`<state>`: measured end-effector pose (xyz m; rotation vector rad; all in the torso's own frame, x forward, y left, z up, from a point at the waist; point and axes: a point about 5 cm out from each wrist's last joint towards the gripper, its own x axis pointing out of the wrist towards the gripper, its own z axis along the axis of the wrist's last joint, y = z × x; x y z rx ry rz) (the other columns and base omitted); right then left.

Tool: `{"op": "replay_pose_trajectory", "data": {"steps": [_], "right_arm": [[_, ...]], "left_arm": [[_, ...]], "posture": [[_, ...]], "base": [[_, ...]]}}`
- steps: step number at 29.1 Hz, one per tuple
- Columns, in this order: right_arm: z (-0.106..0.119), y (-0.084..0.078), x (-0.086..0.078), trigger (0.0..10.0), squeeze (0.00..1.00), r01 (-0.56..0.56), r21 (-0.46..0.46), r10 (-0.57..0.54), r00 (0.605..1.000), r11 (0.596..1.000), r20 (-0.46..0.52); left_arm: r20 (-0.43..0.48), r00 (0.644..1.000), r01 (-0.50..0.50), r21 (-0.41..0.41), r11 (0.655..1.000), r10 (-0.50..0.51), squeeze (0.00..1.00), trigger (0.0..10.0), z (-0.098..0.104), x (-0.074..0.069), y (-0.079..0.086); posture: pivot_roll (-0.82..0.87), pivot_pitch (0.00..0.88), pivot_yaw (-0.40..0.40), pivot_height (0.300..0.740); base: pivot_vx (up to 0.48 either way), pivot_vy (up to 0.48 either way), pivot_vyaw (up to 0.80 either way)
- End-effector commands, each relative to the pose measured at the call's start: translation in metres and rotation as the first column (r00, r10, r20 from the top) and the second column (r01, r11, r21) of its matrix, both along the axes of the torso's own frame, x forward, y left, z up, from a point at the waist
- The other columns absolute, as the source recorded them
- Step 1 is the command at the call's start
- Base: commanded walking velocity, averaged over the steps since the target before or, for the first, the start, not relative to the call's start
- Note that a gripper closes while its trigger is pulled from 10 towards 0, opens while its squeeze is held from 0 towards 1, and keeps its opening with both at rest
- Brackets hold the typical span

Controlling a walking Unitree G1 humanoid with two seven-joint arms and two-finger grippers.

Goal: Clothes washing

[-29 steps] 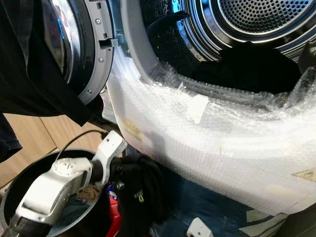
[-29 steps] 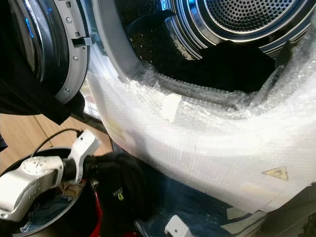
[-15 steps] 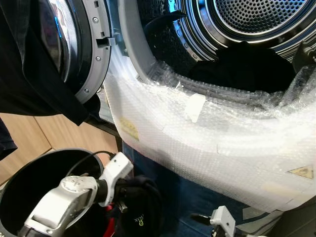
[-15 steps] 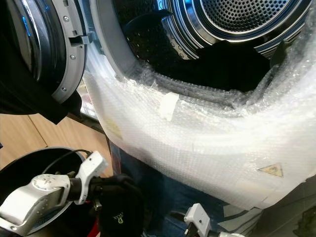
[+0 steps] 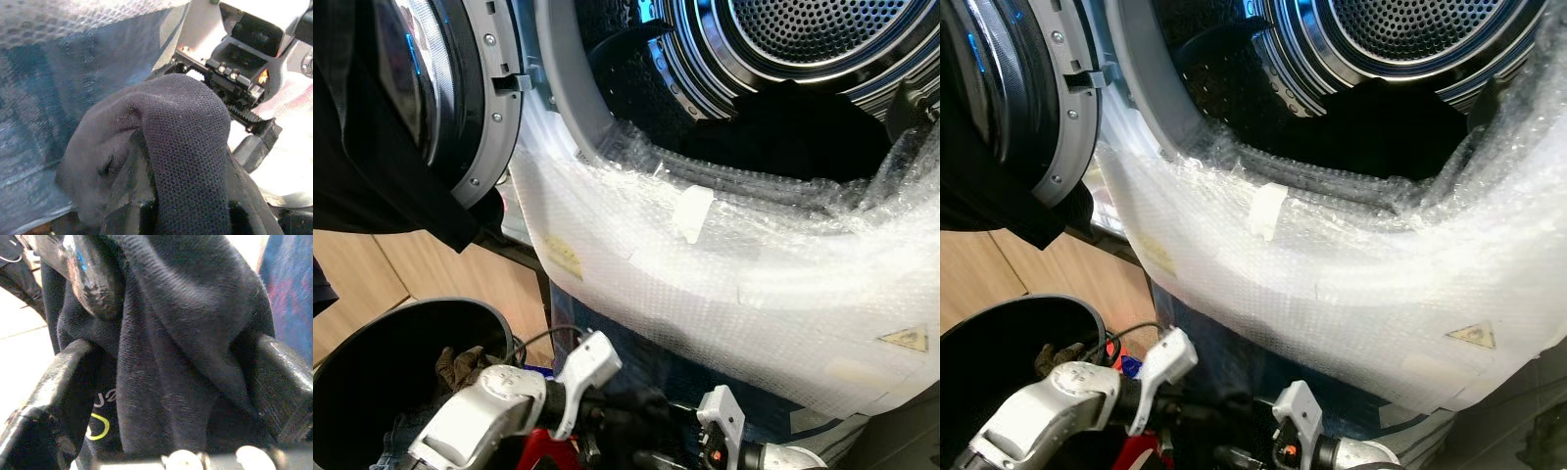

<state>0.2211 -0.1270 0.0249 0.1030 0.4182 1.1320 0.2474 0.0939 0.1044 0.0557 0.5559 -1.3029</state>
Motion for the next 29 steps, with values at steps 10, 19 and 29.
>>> {"op": "replay_pose_trajectory", "data": {"steps": [10, 19, 29], "right_arm": [[0.008, 0.017, -0.014, 10.0, 1.0, -0.171, 0.048, 0.173, 0.984, 0.984, -0.043], [0.003, 0.029, -0.011, 10.0, 0.0, -0.179, 0.031, 0.181, 0.981, 0.983, -0.062], [-0.014, 0.047, 0.0, 10.0, 0.0, -0.088, -0.021, 0.084, 0.986, 0.996, -0.142]], "left_arm": [[0.076, 0.996, 0.059, -0.075, 0.995, -0.053, 0.0, 0.0, 0.011, 0.007, -0.02], [0.126, 0.992, 0.029, -0.079, 0.996, -0.019, 0.0, 0.0, 0.011, 0.013, -0.031], [0.168, 0.986, 0.013, -0.135, 0.991, 0.01, 0.0, 0.0, 0.02, 0.015, -0.043]], "posture": [[0.01, 0.011, 0.008, 0.74], [0.02, 0.0, -0.007, 0.74], [0.02, 0.0, -0.013, 0.74]], "base": [[0.0, 0.0, 0.0], [0.0, 0.0, 0.0], [0.0, 0.0, 0.0]]}}
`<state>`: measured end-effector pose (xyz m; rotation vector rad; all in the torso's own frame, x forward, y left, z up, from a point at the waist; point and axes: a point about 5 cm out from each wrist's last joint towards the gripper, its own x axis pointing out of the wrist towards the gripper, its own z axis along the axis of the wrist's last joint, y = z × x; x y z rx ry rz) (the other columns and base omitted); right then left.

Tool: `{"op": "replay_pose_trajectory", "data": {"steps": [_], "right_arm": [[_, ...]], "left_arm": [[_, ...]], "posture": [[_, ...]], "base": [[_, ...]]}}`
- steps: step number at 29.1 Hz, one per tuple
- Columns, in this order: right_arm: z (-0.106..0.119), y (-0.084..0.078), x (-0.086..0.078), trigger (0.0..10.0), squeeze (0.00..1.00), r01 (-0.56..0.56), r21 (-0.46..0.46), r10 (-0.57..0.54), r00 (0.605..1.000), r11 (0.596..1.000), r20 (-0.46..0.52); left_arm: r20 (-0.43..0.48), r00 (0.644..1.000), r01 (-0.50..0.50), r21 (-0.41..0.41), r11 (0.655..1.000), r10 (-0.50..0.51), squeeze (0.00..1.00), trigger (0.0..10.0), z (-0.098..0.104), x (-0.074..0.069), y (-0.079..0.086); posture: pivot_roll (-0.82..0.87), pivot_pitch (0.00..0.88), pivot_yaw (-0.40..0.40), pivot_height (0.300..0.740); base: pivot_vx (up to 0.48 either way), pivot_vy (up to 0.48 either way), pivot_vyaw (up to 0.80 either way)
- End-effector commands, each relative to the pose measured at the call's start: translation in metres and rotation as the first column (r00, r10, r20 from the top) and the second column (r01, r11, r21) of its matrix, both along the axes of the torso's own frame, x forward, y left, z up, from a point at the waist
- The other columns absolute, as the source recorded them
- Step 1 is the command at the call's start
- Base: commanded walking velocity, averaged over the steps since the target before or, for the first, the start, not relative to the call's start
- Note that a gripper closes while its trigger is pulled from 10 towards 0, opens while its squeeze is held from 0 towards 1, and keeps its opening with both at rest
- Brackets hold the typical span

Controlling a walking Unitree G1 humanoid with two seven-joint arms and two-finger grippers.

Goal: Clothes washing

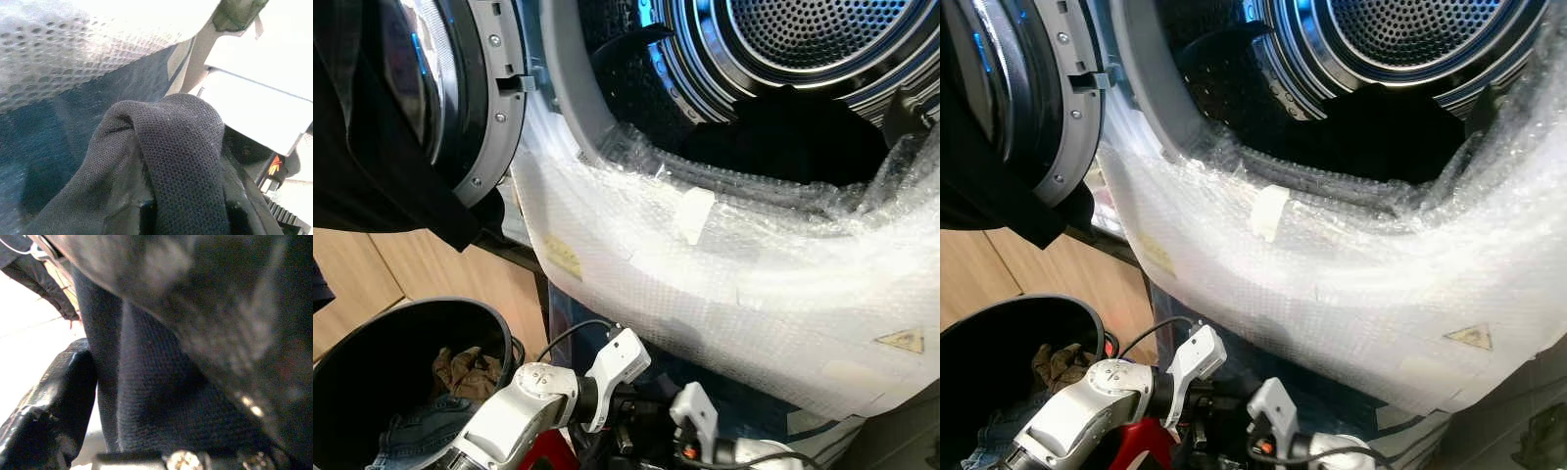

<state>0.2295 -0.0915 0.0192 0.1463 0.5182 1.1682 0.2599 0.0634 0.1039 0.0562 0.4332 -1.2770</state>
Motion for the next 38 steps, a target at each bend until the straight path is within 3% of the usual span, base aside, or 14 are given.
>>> {"op": "replay_pose_trajectory", "data": {"steps": [1, 13, 14, 15, 16, 17, 19, 20, 21, 22, 38], "right_arm": [[-0.009, 0.012, -0.006, 10.0, 0.0, -0.023, -0.017, 0.022, 0.999, 1.0, -0.039], [-0.023, -0.002, 0.008, 10.0, 0.0, 0.127, -0.098, -0.133, 0.989, 0.987, -0.059], [-0.023, -0.003, 0.01, 8.2, 0.0, 0.139, -0.1, -0.145, 0.988, 0.985, -0.057], [-0.023, -0.004, 0.01, 7.3, 0.0, 0.144, -0.104, -0.15, 0.987, 0.984, -0.052], [-0.023, -0.004, 0.011, 3.5, 0.0, 0.146, -0.102, -0.151, 0.987, 0.984, -0.05], [-0.024, -0.005, 0.012, 3.5, 0.0, 0.147, -0.101, -0.153, 0.987, 0.984, -0.047], [-0.024, -0.006, 0.012, 1.2, 0.0, 0.151, -0.102, -0.156, 0.987, 0.983, -0.043], [-0.025, -0.008, 0.013, 1.8, 0.0, 0.161, -0.123, -0.167, 0.985, 0.979, -0.034], [-0.025, -0.008, 0.013, 1.8, 0.0, 0.161, -0.123, -0.167, 0.985, 0.979, -0.034], [-0.024, -0.01, 0.014, 0.0, 0.0, 0.168, -0.115, -0.172, 0.984, 0.979, -0.033], [-0.022, -0.015, 0.015, 0.0, 0.0, 0.184, -0.082, -0.186, 0.983, 0.98, -0.013]], "left_arm": [[0.082, 0.996, 0.036, -0.079, 0.996, -0.03, 0.0, 0.0, 0.021, 0.003, -0.014], [0.12, 0.992, 0.039, -0.096, 0.995, -0.028, 0.0, 0.0, 0.027, 0.006, -0.023], [0.122, 0.992, 0.039, -0.096, 0.995, -0.027, 0.0, 0.0, 0.027, 0.007, -0.022], [0.124, 0.992, 0.039, -0.096, 0.995, -0.027, 0.0, 0.0, 0.028, 0.007, -0.022], [0.126, 0.992, 0.039, -0.098, 0.994, -0.027, 0.0, 0.0, 0.029, 0.007, -0.022], [0.127, 0.991, 0.04, -0.099, 0.994, -0.027, 0.0, 0.0, 0.029, 0.007, -0.021], [0.131, 0.991, 0.04, -0.1, 0.994, -0.027, 0.0, 0.0, 0.03, 0.007, -0.021], [0.135, 0.991, 0.036, -0.098, 0.995, -0.023, 0.0, 0.0, 0.03, 0.007, -0.02], [0.135, 0.991, 0.036, -0.098, 0.995, -0.023, 0.0, 0.0, 0.03, 0.007, -0.02], [0.134, 0.991, 0.029, -0.1, 0.995, -0.015, 0.0, 0.0, 0.03, 0.008, -0.02], [0.137, 0.991, 0.006, -0.094, 0.996, 0.007, 0.0, 0.0, 0.032, 0.014, -0.019]], "posture": [[0.03, 0.0, -0.016, 0.74], [0.04, 0.0, -0.009, 0.74], [0.04, 0.0, -0.009, 0.74], [0.04, 0.0, -0.009, 0.74], [0.03, 0.0, -0.006, 0.74], [0.03, 0.0, -0.006, 0.74], [0.03, 0.0, -0.005, 0.74], [0.04, 0.0, -0.006, 0.74], [0.04, 0.0, -0.006, 0.74], [0.04, 0.0, -0.007, 0.74], [0.02, 0.0, 0.0, 0.74]], "base": [[0.0, 0.0, 0.0], [0.0, 0.0, 0.0], [0.0, 0.0, 0.0], [0.0, 0.0, 0.0], [0.0, 0.0, 0.0], [0.0, 0.0, 0.0], [0.0, 0.0, 0.0], [0.0, 0.0, 0.0], [0.0, 0.0, 0.0], [0.0, 0.0, 0.0], [0.0, 0.0, 0.0]]}}
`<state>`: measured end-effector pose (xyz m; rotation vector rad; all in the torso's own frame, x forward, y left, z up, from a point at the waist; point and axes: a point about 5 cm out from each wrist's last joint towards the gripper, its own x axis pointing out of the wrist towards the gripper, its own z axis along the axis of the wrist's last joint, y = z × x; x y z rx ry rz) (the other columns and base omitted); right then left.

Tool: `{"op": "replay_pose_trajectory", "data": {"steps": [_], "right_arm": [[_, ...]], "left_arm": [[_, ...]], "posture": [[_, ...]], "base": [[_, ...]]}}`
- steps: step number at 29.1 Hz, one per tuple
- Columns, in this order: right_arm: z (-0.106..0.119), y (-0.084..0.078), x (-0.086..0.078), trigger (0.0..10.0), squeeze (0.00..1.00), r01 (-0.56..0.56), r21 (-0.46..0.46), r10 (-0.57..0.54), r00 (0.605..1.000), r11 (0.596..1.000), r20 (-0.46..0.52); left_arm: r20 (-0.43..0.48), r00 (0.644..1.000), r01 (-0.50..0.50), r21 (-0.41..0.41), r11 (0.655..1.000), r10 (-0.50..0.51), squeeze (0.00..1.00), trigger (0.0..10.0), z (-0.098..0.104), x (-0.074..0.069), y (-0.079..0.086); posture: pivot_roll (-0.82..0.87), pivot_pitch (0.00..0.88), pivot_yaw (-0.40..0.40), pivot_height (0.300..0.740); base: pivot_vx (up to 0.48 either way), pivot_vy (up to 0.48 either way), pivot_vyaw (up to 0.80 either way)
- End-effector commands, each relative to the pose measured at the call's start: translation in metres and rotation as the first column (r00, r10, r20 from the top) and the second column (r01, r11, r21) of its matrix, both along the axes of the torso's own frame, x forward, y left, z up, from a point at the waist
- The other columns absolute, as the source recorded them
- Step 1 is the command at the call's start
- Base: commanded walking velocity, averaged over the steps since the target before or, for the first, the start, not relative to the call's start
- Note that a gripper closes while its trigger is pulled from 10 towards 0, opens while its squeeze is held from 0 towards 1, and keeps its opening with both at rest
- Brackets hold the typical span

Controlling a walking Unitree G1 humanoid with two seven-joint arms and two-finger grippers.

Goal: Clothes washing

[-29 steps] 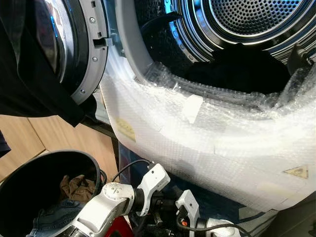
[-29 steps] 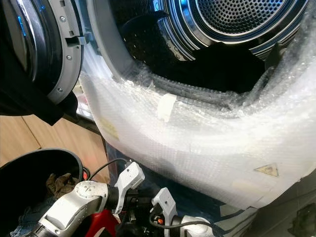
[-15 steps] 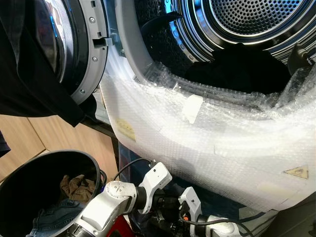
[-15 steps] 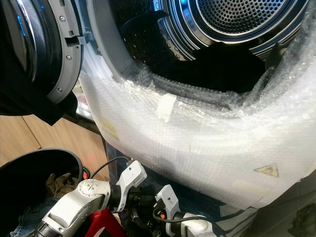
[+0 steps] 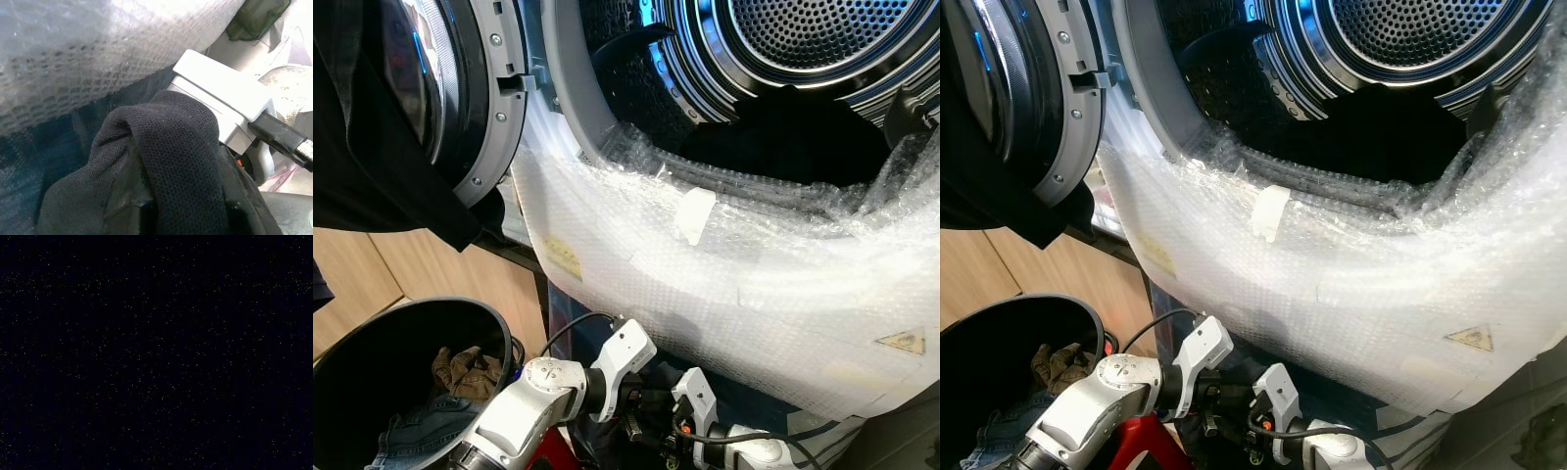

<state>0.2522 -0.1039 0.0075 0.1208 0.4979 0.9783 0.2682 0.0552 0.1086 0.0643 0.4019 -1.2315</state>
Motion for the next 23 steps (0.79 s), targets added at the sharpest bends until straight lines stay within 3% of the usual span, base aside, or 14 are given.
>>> {"op": "replay_pose_trajectory", "data": {"steps": [1, 18, 23], "right_arm": [[-0.01, -0.002, -0.007, 0.0, 0.0, 0.008, -0.018, -0.009, 0.998, 1.0, -0.056], [-0.007, 0.005, -0.008, 0.0, 0.0, -0.021, 0.008, 0.022, 0.999, 1.0, -0.041], [-0.01, 0.012, -0.013, 0.0, 0.0, -0.066, -0.007, 0.066, 0.997, 0.998, -0.046]], "left_arm": [[0.108, 0.993, 0.05, -0.085, 0.995, -0.041, 0.0, 0.0, 0.027, 0.006, -0.011], [0.115, 0.992, 0.055, -0.077, 0.996, -0.046, 0.0, 0.0, 0.027, 0.001, -0.01], [0.127, 0.99, 0.06, -0.029, 0.998, -0.056, 0.0, 0.0, 0.025, 0.0, -0.008]], "posture": [[0.02, 0.0, 0.0, 0.74], [0.02, 0.0, 0.0, 0.74], [0.01, 0.0, 0.001, 0.74]], "base": [[0.0, 0.0, 0.0], [0.0, 0.0, 0.0], [0.0, 0.0, 0.0]]}}
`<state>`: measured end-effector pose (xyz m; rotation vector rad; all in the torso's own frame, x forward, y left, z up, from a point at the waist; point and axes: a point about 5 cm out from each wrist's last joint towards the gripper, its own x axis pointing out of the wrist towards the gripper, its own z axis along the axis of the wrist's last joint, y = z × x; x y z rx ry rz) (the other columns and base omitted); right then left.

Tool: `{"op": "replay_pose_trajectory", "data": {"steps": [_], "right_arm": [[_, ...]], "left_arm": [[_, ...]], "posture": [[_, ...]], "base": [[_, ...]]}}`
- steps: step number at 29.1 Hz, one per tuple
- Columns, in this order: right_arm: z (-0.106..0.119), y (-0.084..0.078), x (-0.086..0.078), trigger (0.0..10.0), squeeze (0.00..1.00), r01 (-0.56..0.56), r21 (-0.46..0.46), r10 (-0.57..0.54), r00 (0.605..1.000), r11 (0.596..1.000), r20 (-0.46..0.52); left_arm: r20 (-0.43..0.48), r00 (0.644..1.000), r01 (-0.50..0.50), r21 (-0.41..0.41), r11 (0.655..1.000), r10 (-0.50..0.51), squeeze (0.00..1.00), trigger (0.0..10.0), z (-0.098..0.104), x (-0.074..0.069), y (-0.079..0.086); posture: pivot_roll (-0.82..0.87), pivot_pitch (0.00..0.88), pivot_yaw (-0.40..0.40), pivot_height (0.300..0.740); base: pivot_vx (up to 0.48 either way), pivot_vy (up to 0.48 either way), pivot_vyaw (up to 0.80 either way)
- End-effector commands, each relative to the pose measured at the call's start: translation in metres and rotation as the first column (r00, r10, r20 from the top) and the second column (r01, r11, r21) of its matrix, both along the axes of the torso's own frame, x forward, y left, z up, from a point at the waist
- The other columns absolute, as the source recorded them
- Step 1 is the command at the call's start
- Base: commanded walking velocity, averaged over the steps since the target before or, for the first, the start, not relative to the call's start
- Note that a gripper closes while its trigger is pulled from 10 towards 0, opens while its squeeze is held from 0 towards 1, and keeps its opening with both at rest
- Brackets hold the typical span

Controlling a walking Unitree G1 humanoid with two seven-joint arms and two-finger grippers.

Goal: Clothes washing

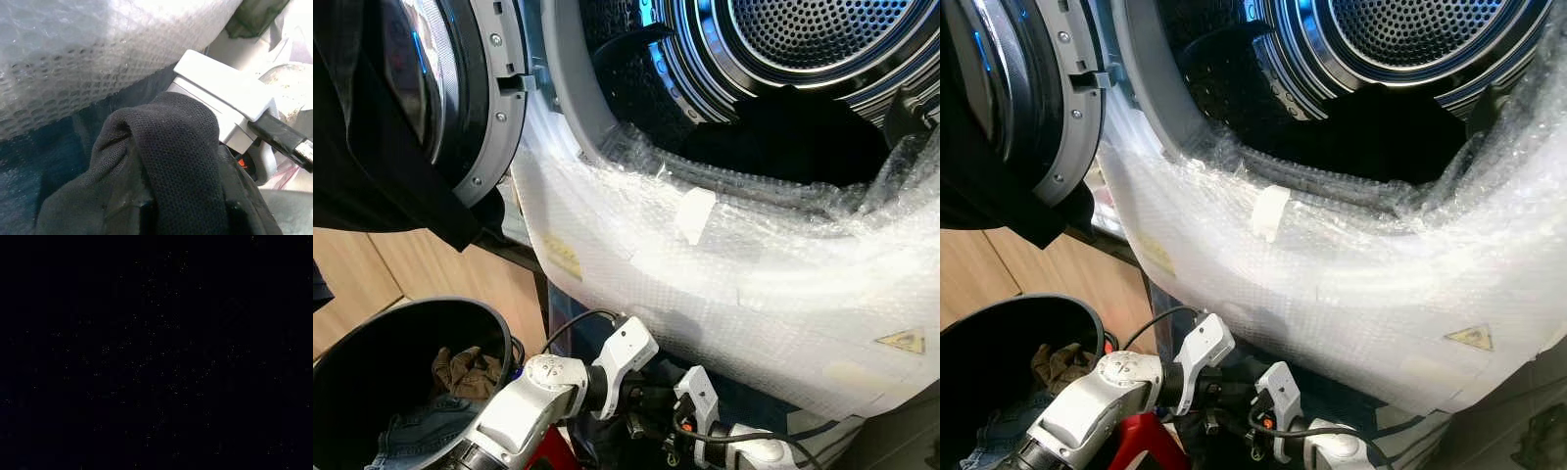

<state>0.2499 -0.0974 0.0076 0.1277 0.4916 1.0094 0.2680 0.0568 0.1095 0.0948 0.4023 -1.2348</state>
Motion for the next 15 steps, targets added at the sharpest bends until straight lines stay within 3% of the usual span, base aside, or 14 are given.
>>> {"op": "replay_pose_trajectory", "data": {"steps": [1, 4, 5, 7, 9, 10, 15], "right_arm": [[-0.01, 0.007, -0.01, 0.0, 0.0, -0.036, -0.022, 0.034, 0.998, 0.999, -0.048], [-0.009, 0.009, -0.01, 0.0, 0.0, -0.036, -0.016, 0.035, 0.998, 0.999, -0.048], [-0.009, 0.011, -0.01, 0.0, 0.0, -0.047, -0.016, 0.046, 0.998, 0.999, -0.049], [-0.01, 0.012, -0.011, 0.0, 0.0, -0.059, -0.02, 0.058, 0.997, 0.998, -0.048], [-0.01, 0.014, -0.011, 0.0, 0.0, -0.065, -0.023, 0.064, 0.997, 0.998, -0.046], [-0.011, 0.016, -0.011, 0.0, 0.0, -0.063, -0.024, 0.062, 0.997, 0.998, -0.048], [-0.012, 0.019, -0.016, 0.0, 0.0, -0.083, -0.015, 0.082, 0.995, 0.996, -0.059]], "left_arm": [[0.117, 0.992, 0.05, -0.053, 0.997, -0.043, 0.0, 0.0, 0.025, 0.001, -0.01], [0.127, 0.991, 0.053, -0.049, 0.997, -0.046, 0.0, 0.0, 0.028, 0.001, -0.011], [0.133, 0.989, 0.068, -0.034, 0.997, -0.063, 0.0, 1.6, 0.028, 0.0, -0.011], [0.142, 0.985, 0.102, 0.008, 0.995, -0.102, 0.0, 9.1, 0.024, -0.003, -0.01], [0.144, 0.983, 0.114, 0.026, 0.993, -0.117, 0.0, 9.1, 0.021, -0.005, -0.009], [0.145, 0.985, 0.082, 0.046, 0.996, -0.088, 0.0, 10.0, 0.018, -0.002, -0.008], [0.143, 0.989, 0.031, 0.031, 0.999, -0.035, 0.0, 10.0, 0.02, 0.003, -0.006]], "posture": [[0.02, 0.0, -0.002, 0.74], [0.02, 0.0, -0.002, 0.74], [0.02, 0.0, -0.002, 0.74], [0.02, 0.0, 0.0, 0.74], [0.02, 0.0, 0.0, 0.74], [0.01, 0.0, 0.001, 0.74], [0.03, 0.0, -0.011, 0.74]], "base": [[0.0, 0.0, 0.0], [0.0, 0.0, 0.0], [0.0, 0.0, 0.0], [0.0, 0.0, 0.0], [0.0, 0.0, 0.0], [0.0, 0.0, 0.0], [0.0, 0.0, 0.0]]}}
